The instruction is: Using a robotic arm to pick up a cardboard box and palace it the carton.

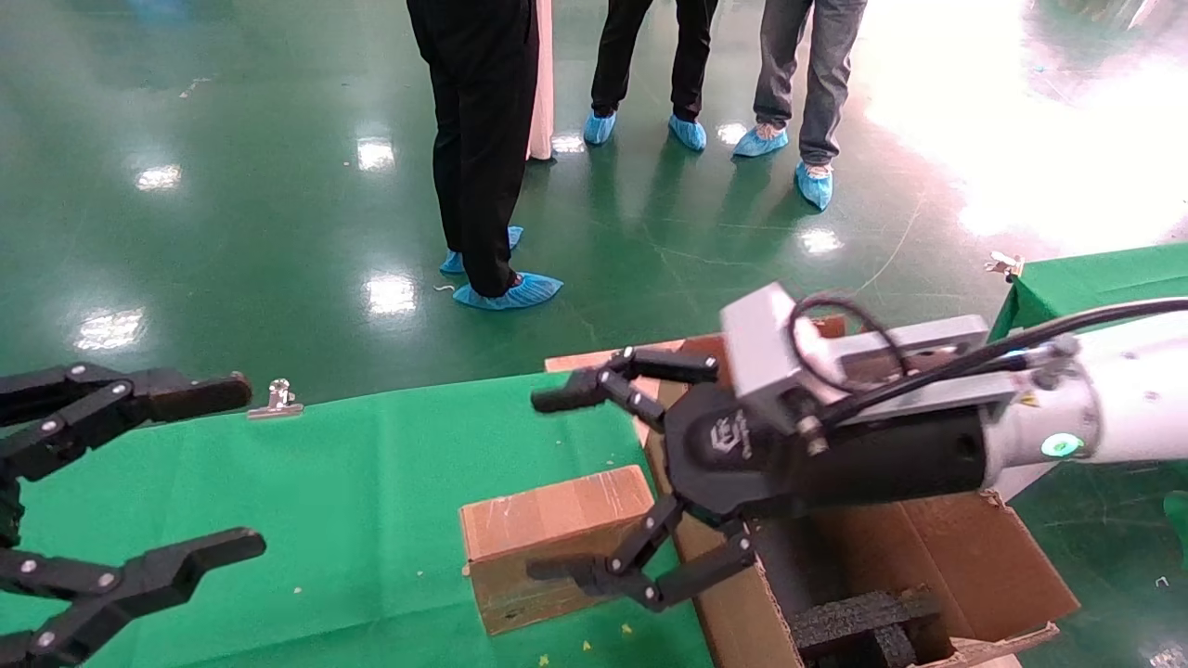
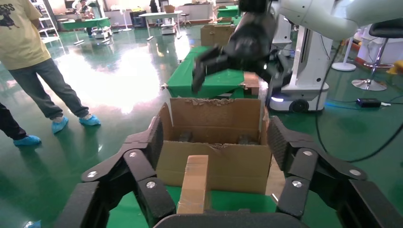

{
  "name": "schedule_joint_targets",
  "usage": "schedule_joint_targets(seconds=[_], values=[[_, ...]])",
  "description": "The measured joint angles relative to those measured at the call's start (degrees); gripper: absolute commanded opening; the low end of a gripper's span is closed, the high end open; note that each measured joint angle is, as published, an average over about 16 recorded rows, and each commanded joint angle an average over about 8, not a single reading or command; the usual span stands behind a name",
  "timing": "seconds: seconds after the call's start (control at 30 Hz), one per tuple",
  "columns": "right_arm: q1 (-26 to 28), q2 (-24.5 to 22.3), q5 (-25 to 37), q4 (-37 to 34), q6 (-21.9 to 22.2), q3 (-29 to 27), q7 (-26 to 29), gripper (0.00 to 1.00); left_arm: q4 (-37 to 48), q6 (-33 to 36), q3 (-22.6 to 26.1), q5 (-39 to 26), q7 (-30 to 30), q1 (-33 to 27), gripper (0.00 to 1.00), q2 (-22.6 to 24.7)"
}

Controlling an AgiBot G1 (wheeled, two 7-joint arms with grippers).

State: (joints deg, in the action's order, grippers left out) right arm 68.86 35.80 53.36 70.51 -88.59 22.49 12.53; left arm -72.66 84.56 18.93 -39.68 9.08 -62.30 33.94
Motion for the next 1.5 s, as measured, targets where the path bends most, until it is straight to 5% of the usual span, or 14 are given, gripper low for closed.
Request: schedule_joint_targets(seconds=[0.47, 0.8, 1.17, 1.2, 1.43, 1.5], values=[[16.36, 7.92, 17.05, -10.83, -2.50, 18.78, -4.24, 1.00, 0.00, 0.00, 0.02, 0.01, -0.01, -0.01, 0.00, -0.01], [26.57, 17.78, 23.61, -25.32, -2.07, 31.33, -11.80, 1.00, 0.00, -0.01, 0.03, 0.02, -0.02, -0.01, 0.00, -0.01], [32.51, 28.21, 28.98, -40.67, -1.26, 39.07, -20.28, 1.00, 0.00, -0.01, 0.04, 0.03, -0.02, -0.01, 0.00, -0.02], [32.85, 29.03, 29.39, -41.88, -1.20, 39.53, -21.04, 1.00, 0.00, -0.01, 0.05, 0.03, -0.02, -0.01, 0.06, -0.02], [34.56, 33.36, 31.56, -48.29, -0.91, 41.89, -25.26, 1.00, 0.01, -0.02, 0.05, 0.02, -0.03, -0.01, 0.93, -0.02], [34.88, 34.13, 31.98, -49.47, -0.87, 42.31, -26.05, 1.00, 0.01, -0.02, 0.05, 0.02, -0.03, -0.01, 1.00, -0.02]])
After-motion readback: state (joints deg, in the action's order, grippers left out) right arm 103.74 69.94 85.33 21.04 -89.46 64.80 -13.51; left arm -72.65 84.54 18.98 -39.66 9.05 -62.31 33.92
